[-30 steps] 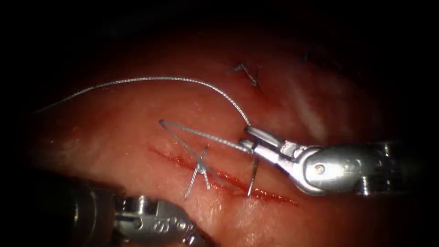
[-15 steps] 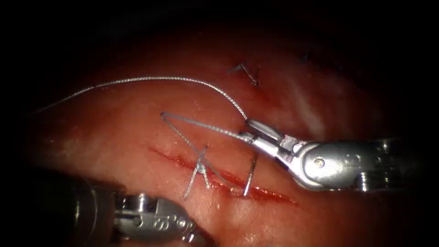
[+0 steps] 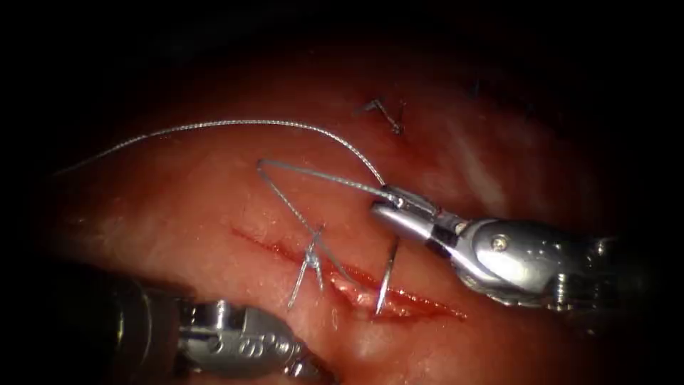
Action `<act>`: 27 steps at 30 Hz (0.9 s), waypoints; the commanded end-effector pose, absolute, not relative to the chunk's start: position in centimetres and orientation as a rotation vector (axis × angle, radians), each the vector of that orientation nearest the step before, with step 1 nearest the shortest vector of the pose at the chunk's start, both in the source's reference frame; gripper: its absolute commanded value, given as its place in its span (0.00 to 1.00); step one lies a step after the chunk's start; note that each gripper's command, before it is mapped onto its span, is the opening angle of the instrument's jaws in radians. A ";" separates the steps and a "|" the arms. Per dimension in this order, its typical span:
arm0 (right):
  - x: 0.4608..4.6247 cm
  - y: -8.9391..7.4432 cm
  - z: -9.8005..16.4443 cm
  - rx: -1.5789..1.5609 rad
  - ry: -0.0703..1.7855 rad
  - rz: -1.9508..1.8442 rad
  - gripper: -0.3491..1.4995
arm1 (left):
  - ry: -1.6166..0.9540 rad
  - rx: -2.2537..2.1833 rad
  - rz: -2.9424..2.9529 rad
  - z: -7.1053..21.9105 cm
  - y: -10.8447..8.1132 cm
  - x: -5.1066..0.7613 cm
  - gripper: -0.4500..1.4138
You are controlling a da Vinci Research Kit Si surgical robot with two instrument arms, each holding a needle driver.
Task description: Wound Closure
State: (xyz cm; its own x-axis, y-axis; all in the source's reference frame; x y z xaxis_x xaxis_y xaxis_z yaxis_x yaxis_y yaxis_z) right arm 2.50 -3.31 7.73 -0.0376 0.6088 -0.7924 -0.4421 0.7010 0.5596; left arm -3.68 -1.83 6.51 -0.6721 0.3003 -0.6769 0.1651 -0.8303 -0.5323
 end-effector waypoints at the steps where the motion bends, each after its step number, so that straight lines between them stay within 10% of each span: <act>1: 2.59 -3.4 7.8 0.178 1.360 0.864 0.00 | -0.884 -1.238 2.660 6.6 -1.8 -3.73 0.00; 27: 2.71 -3.9 7.6 0.580 1.259 1.131 0.00 | -0.887 -1.248 2.651 6.6 -1.7 -3.70 0.00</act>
State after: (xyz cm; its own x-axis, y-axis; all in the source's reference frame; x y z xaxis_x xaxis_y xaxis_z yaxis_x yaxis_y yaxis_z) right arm 2.62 -3.89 7.61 -0.0979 0.9078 -0.4079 -0.3370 0.3554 0.8719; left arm -3.65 -1.73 6.52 -0.6661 0.3071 -0.6798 0.1648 -0.8282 -0.5356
